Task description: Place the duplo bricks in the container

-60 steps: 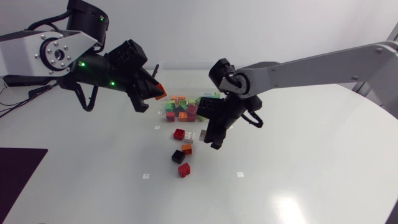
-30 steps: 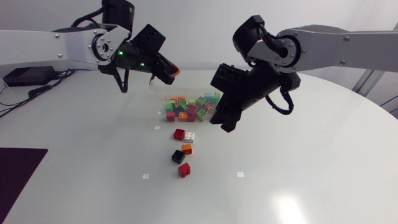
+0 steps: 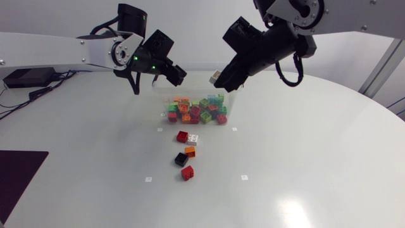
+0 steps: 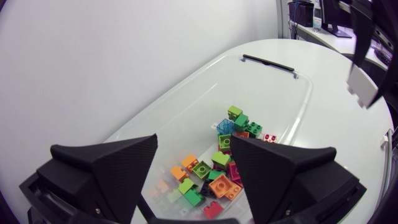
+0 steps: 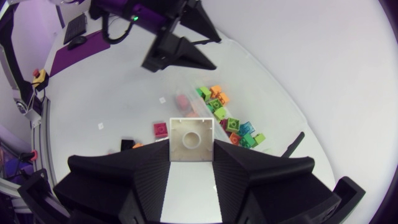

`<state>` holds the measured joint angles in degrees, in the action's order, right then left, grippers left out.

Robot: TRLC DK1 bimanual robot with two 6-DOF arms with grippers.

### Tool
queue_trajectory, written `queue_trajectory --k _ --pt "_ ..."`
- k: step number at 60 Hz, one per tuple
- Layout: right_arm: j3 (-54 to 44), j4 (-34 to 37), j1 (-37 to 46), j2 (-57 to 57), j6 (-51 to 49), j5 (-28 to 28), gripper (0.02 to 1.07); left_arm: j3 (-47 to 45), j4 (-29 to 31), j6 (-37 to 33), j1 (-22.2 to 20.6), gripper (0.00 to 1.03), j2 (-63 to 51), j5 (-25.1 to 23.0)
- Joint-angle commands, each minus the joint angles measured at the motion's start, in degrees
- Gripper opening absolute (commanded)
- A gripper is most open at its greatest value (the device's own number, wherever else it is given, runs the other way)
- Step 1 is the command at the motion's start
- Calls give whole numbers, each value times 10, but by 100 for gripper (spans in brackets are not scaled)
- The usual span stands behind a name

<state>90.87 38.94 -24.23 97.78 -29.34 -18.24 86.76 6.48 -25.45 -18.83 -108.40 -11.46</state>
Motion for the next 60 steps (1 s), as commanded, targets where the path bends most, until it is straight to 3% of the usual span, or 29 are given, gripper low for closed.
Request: queue_trajectory --k 1,31,47,58,60 --pt "34 -6 9 38 29 -5 38 -45 -11 8 -2 99 54 3" --pt "208 -22 19 197 102 -1 38 -295 45 -142 -1 98 289 -30" --pt "271 -19 20 261 128 23 39 -372 76 -207 -46 98 286 -31" --pt "288 -5 31 272 133 33 99 -389 75 -255 -70 98 245 -30" --pt "286 0 31 269 133 33 102 -388 75 -267 -70 98 232 -30"
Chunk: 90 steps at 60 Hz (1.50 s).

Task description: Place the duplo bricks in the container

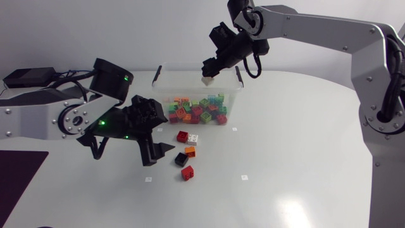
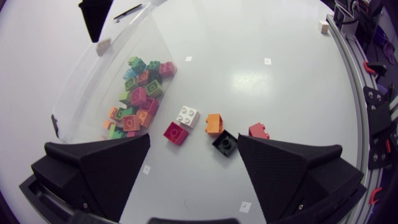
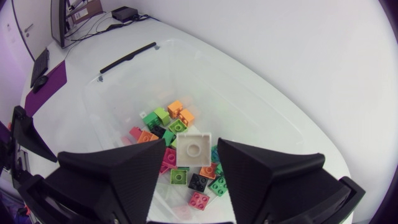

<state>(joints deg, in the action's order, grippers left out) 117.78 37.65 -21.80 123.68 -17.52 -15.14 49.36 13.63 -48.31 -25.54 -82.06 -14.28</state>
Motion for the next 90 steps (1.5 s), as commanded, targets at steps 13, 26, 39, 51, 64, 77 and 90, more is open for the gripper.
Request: queue_trajectory --k 13,26,39,51,64,77,90 --pt "-74 7 14 -70 2 -8 102 20 34 -122 0 97 -98 -2" --pt "-231 -19 11 -189 -31 -32 102 50 58 -181 -14 96 -142 -3" --pt "-345 -39 14 -270 -51 -50 102 75 71 -224 -29 95 -195 -3" --pt "-447 -57 11 -326 -62 -59 102 97 86 -250 -34 93 -224 -11" --pt "-522 -68 -10 -368 -54 -59 102 130 108 -265 -32 84 -259 -14" --pt "-545 -66 -69 -367 8 -21 102 146 146 -275 -33 71 -277 -15" --pt "-540 -58 -138 -326 99 34 102 144 181 -277 -28 55 -278 -19"
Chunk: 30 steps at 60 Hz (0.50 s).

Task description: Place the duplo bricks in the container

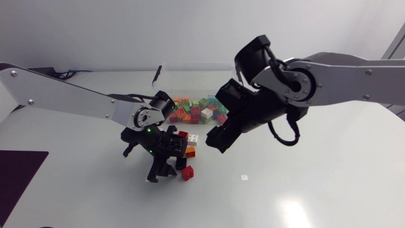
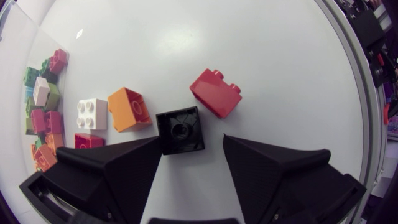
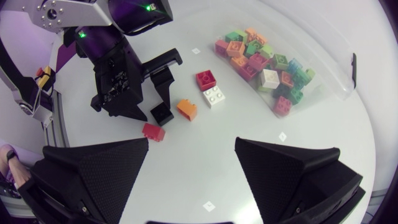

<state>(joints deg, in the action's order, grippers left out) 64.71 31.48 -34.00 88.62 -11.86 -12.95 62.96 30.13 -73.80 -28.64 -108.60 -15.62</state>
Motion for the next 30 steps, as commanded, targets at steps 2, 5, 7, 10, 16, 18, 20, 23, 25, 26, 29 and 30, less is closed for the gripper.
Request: queue_trajectory --k 2,5,7,10,16,18,20,23,25,26,29,30 --pt "-7 3 -19 31 53 12 102 6 22 -22 5 52 -12 -8" --pt "-6 3 -23 42 63 17 102 4 31 -22 9 47 -11 -12" --pt "-6 4 -26 48 68 21 102 2 33 -21 10 45 -9 -17" --pt "-7 3 -27 56 74 27 102 -2 34 -21 17 42 -6 -26" --pt "-12 3 -34 68 83 27 102 -17 33 -20 27 42 2 -28" --pt "-15 2 -37 69 83 28 102 -21 33 -20 32 42 6 -29" --pt "-19 2 -41 69 85 31 102 -24 33 -20 37 42 10 -29" --pt "-23 1 -44 69 86 34 102 -26 33 -14 43 42 17 -33" --pt "-27 1 -45 68 86 35 102 -21 32 1 47 43 23 -41" --pt "-29 1 -45 68 86 35 102 -18 32 14 47 43 23 -42" --pt "-34 1 -44 67 86 38 102 -11 33 43 46 43 23 -41" --pt "-35 1 -44 66 86 40 102 -8 33 59 44 43 22 -41"
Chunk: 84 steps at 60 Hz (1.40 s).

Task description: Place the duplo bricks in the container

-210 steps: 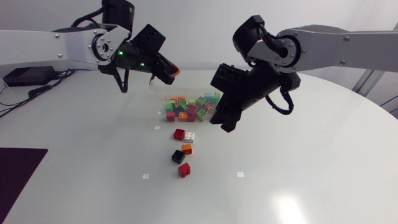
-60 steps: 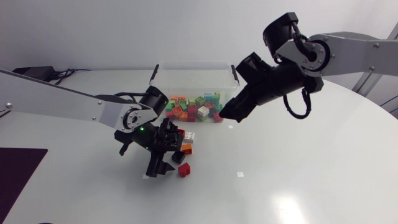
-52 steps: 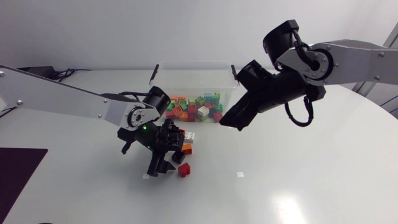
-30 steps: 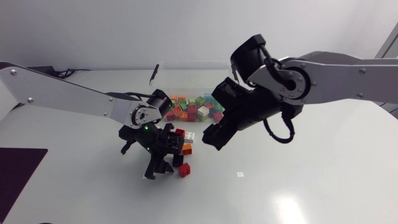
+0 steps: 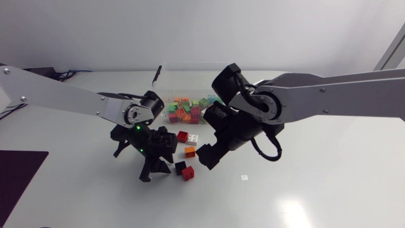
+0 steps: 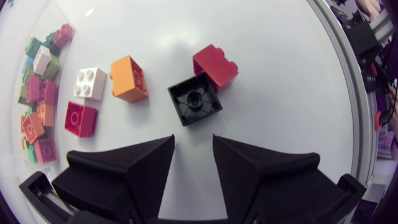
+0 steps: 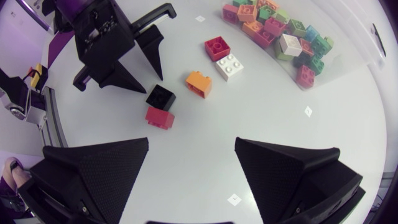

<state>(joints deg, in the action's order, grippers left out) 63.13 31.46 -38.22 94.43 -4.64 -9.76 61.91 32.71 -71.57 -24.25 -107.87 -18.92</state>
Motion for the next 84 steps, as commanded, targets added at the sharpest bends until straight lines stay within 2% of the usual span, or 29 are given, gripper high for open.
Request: queue_trajectory --k 1,7,14,32,36,40,43,49,50,57,69,84 --pt "-21 1 -2 6 14 9 102 4 7 53 -4 44 15 -8" --pt "-29 2 1 -9 14 9 102 1 7 101 -18 64 18 -8" --pt "-39 4 5 -33 17 9 102 -14 -6 135 -30 75 25 -8" --pt "-58 10 7 -66 22 9 102 -54 -114 210 -45 76 24 10" --pt "-58 14 7 -69 22 9 102 -56 -121 218 -47 65 23 12" --pt "-57 15 8 -69 21 9 102 -56 -124 226 -48 59 23 12" --pt "-57 15 8 -67 21 9 102 -57 -124 229 -50 59 24 12" --pt "-54 17 5 -62 22 9 102 -70 -134 233 -57 45 24 12" --pt "-53 18 3 -61 22 9 102 -72 -134 234 -58 40 25 12" --pt "-43 31 -3 -50 32 7 102 -86 -133 231 -54 29 34 12" --pt "-1 69 -10 -12 61 3 102 -118 -128 223 -19 27 88 13" --pt "78 124 -72 87 112 9 102 -148 -120 227 38 27 185 12"
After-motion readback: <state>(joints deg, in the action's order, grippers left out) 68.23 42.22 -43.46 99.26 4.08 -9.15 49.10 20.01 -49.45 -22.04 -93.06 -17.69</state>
